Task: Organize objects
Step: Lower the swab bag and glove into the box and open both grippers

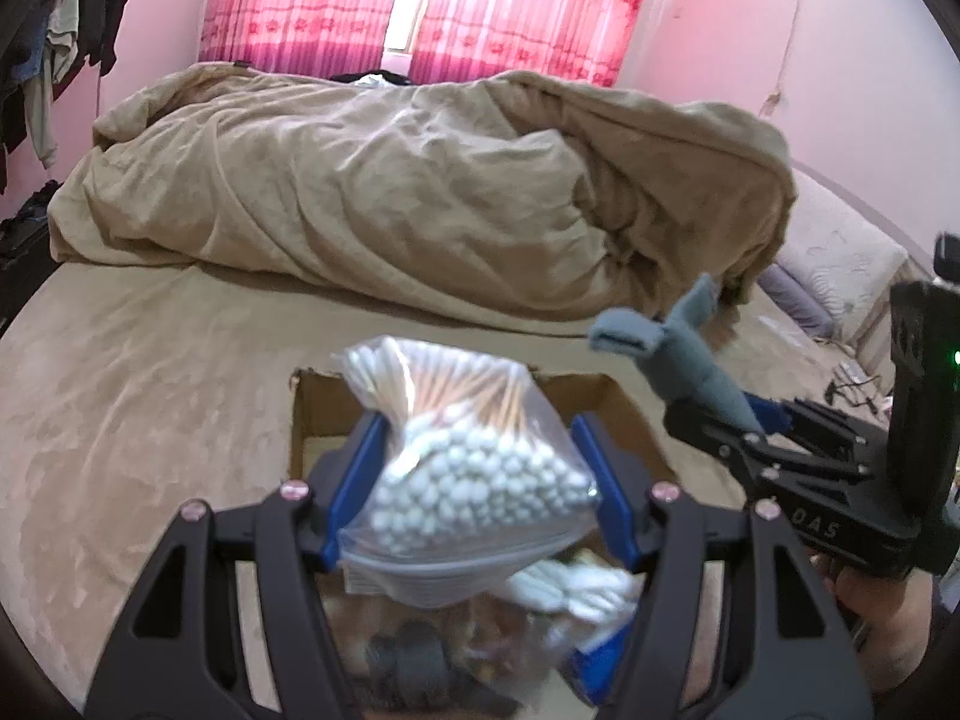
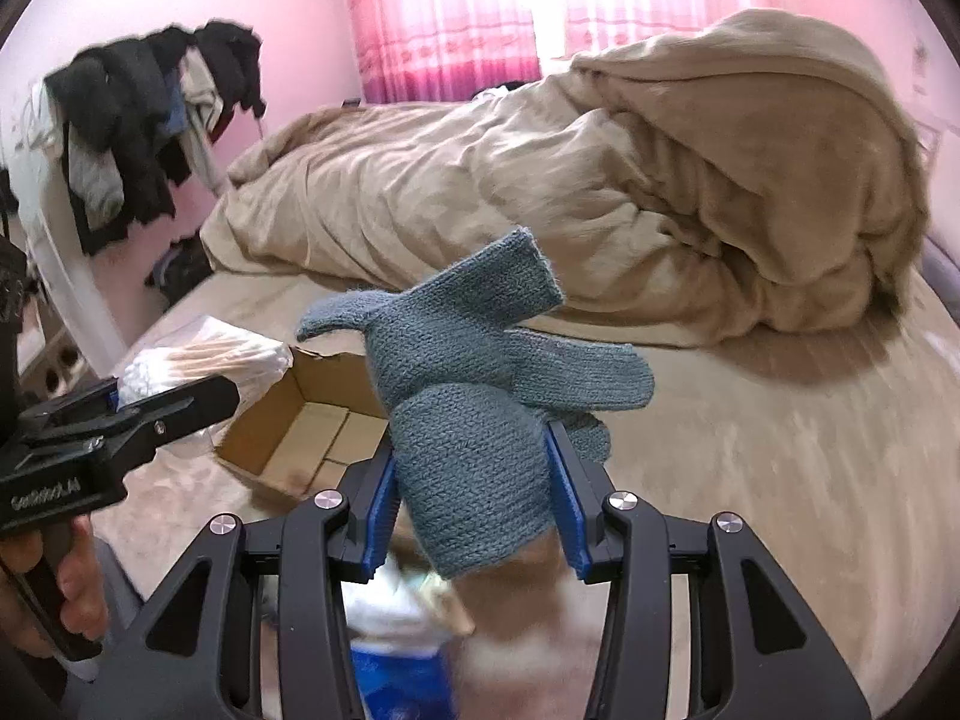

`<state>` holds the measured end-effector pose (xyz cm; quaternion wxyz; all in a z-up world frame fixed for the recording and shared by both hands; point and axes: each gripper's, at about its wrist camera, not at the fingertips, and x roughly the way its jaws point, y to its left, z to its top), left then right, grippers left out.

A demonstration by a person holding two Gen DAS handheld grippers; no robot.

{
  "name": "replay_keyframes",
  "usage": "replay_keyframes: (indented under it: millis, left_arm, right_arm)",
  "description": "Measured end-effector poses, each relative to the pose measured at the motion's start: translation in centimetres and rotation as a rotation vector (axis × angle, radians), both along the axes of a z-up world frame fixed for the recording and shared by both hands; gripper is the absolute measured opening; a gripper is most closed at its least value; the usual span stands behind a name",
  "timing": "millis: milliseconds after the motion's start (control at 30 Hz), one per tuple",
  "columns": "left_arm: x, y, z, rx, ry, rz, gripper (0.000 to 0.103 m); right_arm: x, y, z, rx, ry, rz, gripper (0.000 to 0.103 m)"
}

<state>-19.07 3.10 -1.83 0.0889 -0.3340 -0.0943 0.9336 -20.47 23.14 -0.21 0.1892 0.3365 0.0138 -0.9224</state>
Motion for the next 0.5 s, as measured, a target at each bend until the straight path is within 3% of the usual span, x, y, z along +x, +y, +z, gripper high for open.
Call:
replay_keyframes:
  millis: [233, 500]
  left_arm:
    - [-4.3, 0.8, -4.2, -0.036, -0.055, -0.002, 0.065]
    - [-5.6, 1.2, -8.2, -0.009, -0.145, -0.009, 0.068]
  right_arm:
    - [-5.1, -1.6, -4.3, 0.028, -0.062, 0.048, 0.047]
    - [-5.7, -2.1, -8.3, 0.047, -0.148, 0.065, 0.048]
